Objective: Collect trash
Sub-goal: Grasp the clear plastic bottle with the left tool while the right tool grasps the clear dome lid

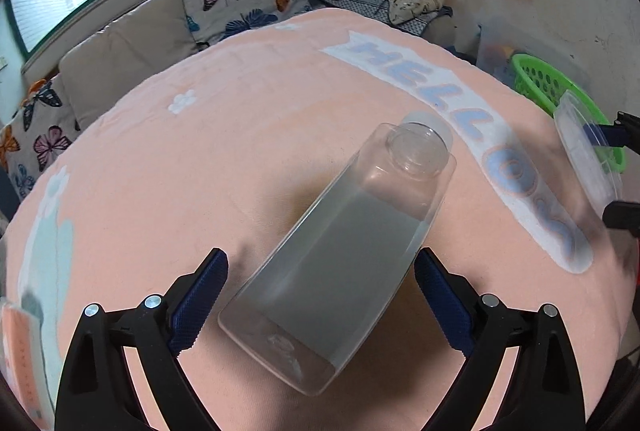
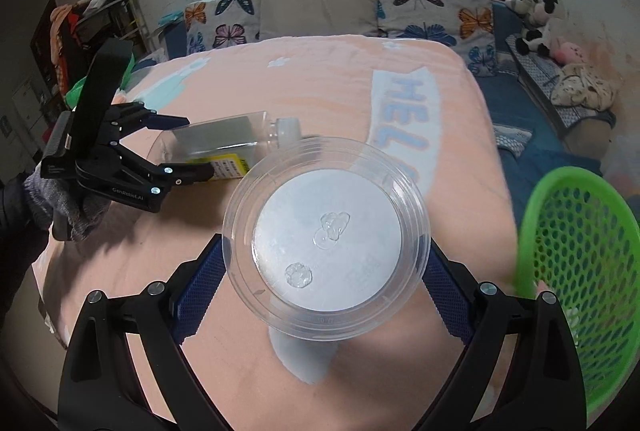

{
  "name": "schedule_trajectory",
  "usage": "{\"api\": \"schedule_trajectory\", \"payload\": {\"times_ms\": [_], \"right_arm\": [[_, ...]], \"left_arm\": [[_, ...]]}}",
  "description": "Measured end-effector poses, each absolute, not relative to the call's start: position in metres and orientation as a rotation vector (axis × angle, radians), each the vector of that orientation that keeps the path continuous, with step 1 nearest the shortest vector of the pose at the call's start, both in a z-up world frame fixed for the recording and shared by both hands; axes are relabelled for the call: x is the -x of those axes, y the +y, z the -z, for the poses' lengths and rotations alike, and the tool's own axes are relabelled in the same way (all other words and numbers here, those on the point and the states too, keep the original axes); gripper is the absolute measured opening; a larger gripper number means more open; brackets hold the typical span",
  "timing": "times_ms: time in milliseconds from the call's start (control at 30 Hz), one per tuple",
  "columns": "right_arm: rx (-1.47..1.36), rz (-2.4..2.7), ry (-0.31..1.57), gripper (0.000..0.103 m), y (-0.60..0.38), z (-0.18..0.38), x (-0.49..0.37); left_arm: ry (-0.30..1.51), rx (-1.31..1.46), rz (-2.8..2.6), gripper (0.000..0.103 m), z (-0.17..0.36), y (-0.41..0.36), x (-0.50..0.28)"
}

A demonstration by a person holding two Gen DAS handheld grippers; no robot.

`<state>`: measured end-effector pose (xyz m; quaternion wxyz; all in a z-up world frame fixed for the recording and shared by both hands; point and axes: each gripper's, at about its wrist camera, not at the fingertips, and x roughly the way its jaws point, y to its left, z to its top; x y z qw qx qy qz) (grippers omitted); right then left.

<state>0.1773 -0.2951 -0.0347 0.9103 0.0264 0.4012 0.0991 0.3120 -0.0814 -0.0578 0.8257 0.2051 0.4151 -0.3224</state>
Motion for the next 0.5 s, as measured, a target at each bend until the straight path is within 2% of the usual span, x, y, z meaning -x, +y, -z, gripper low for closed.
{"api": "schedule_trajectory", "payload": {"times_ms": [133,500], "right_arm": [[-0.065,-0.198,0.830,0.092,-0.301,0.034,-0.176],[-0.095,-0.173,0.827,0.092,-0.312,0.034,-0.167]], "left_arm": [[0.893,-0.442,0.718,0.090,0.063,-0.082,-0.313],[0.889,-0.380,0.710,0.072,0.059,-0.084,-0.296]]}}
